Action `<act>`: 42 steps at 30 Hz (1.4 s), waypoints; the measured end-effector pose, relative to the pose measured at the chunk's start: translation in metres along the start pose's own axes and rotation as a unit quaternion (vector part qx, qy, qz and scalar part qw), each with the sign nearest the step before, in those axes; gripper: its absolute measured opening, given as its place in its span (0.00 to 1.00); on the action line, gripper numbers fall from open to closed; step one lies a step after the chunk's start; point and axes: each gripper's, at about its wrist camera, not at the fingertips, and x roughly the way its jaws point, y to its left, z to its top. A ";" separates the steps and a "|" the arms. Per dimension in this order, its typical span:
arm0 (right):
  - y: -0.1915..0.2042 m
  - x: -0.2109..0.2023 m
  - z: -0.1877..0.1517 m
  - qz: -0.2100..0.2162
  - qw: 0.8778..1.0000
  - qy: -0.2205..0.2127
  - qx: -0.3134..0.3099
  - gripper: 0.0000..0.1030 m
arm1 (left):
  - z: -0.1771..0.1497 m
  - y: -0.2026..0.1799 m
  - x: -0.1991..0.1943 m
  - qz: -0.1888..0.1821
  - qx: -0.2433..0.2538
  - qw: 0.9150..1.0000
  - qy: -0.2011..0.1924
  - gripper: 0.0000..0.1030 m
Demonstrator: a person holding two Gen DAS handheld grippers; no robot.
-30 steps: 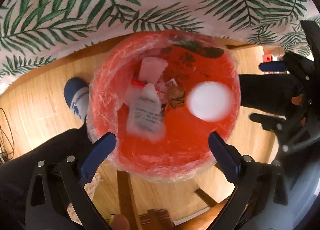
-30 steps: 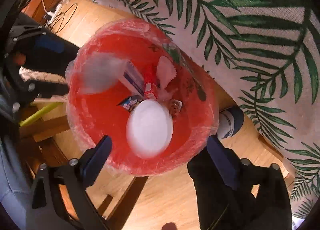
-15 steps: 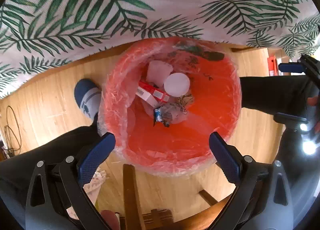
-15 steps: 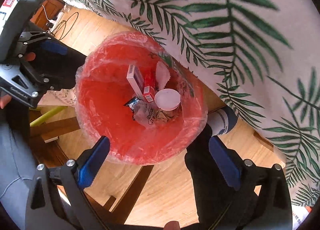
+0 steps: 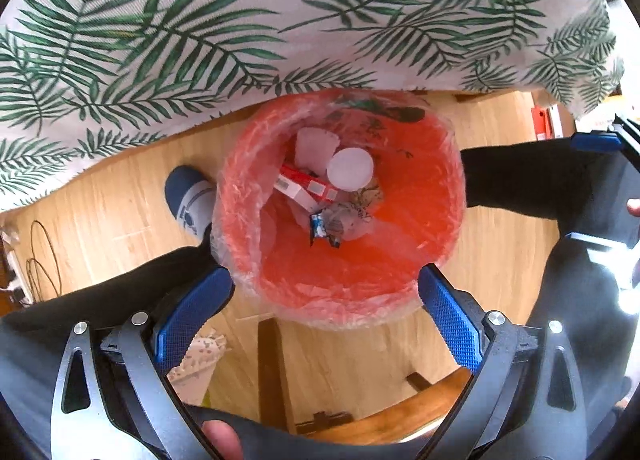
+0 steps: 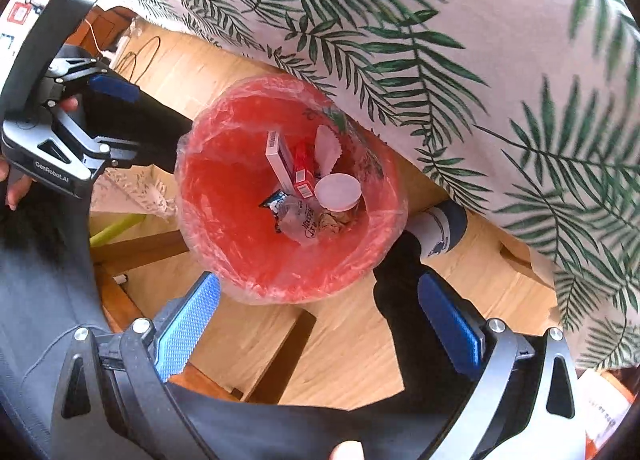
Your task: Collect trash
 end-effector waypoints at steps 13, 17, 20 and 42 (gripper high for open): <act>0.011 -0.058 -0.021 -0.015 0.996 -0.072 0.051 0.95 | -0.018 -0.018 -0.056 0.014 0.019 0.999 -0.027 0.94; 0.018 -0.081 -0.028 -0.012 0.993 -0.100 0.061 0.95 | -0.025 -0.022 -0.076 0.014 0.020 0.999 -0.040 0.94; 0.025 -0.098 -0.032 -0.014 0.991 -0.117 0.064 0.95 | -0.031 -0.027 -0.094 0.014 0.023 0.998 -0.053 0.94; 0.080 -0.193 -0.077 -0.058 0.967 -0.236 0.077 0.95 | -0.076 -0.037 -0.201 0.003 0.000 0.986 -0.169 0.94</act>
